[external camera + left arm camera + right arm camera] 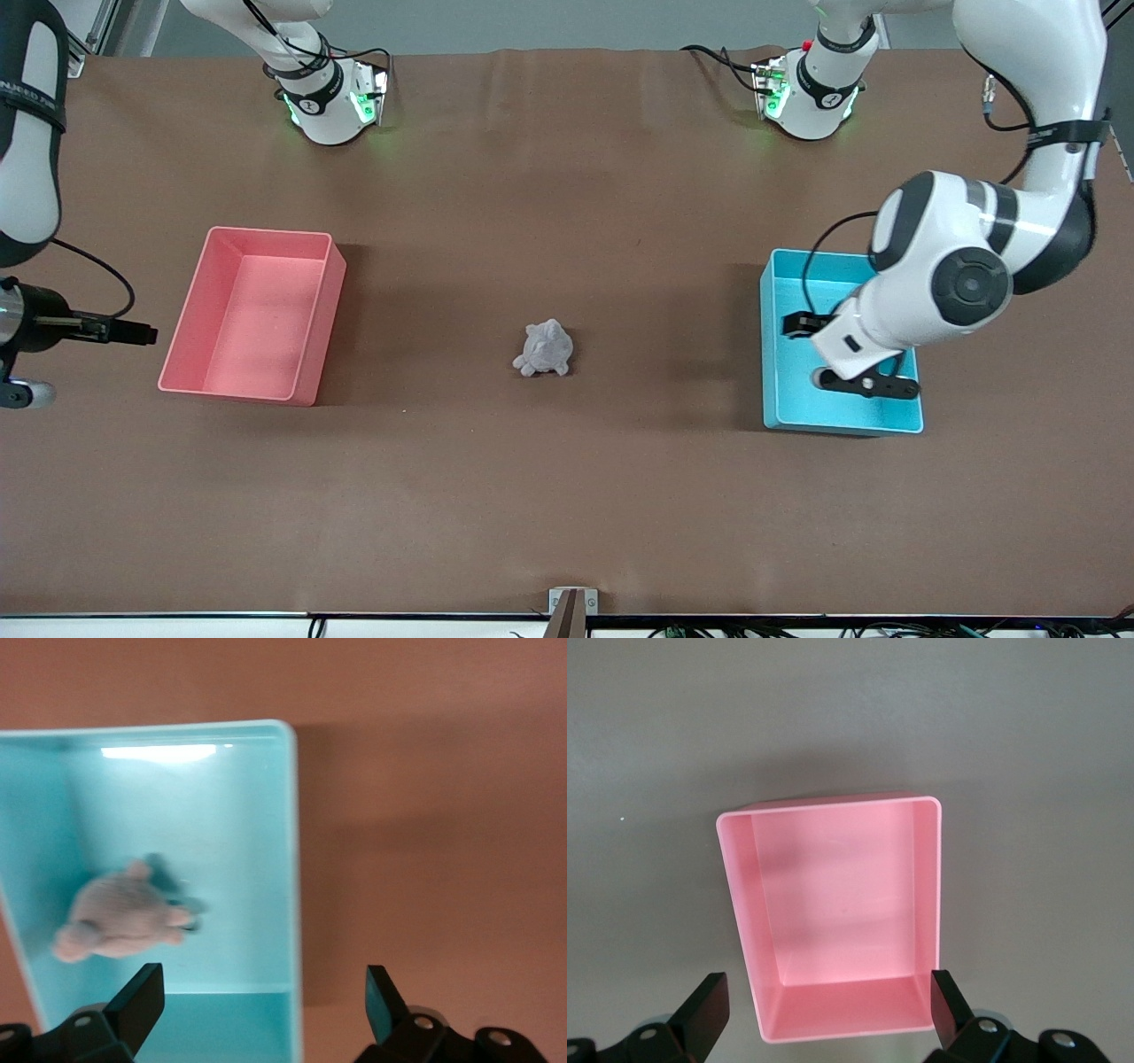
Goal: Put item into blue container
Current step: 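Reach the left gripper to the plush while the right gripper returns to rest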
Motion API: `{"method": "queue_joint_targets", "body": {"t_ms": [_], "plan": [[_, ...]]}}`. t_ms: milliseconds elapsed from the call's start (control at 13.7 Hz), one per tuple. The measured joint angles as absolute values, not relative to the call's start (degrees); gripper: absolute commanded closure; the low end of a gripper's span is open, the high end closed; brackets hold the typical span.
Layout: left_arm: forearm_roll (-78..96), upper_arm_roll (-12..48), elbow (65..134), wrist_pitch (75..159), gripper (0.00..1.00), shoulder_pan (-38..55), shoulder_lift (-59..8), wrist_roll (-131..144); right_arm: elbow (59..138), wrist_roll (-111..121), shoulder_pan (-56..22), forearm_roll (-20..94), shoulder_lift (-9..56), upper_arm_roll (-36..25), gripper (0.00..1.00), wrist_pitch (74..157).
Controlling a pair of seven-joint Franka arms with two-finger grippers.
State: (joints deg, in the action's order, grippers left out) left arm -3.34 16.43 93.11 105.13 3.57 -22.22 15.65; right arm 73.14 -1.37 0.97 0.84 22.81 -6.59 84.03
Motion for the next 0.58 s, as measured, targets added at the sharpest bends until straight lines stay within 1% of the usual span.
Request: {"method": "queue_joint_targets", "body": {"t_ms": [146, 365, 438, 584], "plan": [[-2.8, 17.17, 90.71, 105.28, 0.0, 10.18, -24.69, 28.38, 72.15, -1.37, 1.0, 0.76, 22.82, -6.58, 0.0, 83.11], [-2.78, 17.23, 83.23, 106.19, 0.0, 20.78, -30.88, 44.28, 72.07, -1.37, 0.99, 0.6, 22.84, -6.37, 0.0, 83.13], [-2.78, 17.19, 81.36, 107.62, 0.0, 22.86, -32.58, 46.67, 71.79, -1.37, 0.89, 0.07, 22.83, -6.12, 0.0, 83.14], [-1.99, 17.18, 79.71, 113.0, 0.0, 25.0, -34.84, 48.15, 70.85, -1.37, 0.76, -0.43, 22.83, -5.79, 0.0, 83.14]]}}
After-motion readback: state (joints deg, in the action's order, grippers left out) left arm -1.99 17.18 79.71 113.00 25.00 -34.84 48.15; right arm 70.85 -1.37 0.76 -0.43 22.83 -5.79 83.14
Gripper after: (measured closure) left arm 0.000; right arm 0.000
